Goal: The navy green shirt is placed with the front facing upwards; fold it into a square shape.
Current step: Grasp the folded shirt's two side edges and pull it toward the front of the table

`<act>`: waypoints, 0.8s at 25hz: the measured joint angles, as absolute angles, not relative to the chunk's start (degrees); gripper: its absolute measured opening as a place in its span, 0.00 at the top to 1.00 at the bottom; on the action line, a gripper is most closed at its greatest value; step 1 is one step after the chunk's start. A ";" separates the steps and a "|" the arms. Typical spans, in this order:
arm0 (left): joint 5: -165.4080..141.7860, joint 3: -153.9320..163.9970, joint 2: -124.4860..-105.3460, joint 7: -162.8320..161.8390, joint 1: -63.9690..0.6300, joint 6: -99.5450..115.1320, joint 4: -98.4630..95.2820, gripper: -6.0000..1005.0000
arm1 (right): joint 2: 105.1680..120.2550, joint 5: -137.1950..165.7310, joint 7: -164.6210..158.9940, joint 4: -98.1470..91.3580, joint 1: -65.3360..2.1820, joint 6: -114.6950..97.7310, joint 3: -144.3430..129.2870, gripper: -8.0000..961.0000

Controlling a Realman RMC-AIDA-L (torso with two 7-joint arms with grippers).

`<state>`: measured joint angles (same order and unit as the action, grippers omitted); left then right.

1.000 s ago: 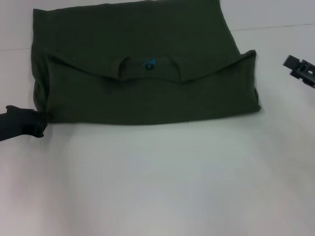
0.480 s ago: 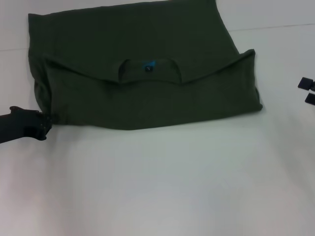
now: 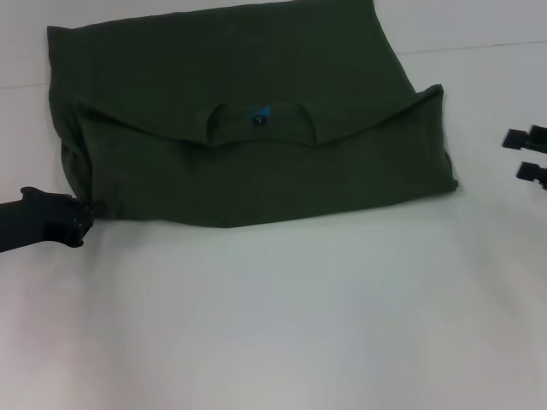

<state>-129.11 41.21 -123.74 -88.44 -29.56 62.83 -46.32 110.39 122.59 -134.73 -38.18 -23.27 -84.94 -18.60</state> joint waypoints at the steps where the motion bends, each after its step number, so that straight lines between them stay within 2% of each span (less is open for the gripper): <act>1: -129.11 41.20 -123.74 -88.43 -29.55 62.84 -46.32 0.97 | 110.62 122.63 -134.64 -37.96 -23.75 -83.89 -18.97 0.11; 20: -129.11 41.10 -123.68 -88.41 -29.89 62.94 -46.32 0.97 | 116.39 122.29 -128.59 -32.93 -28.79 -68.81 -22.81 0.11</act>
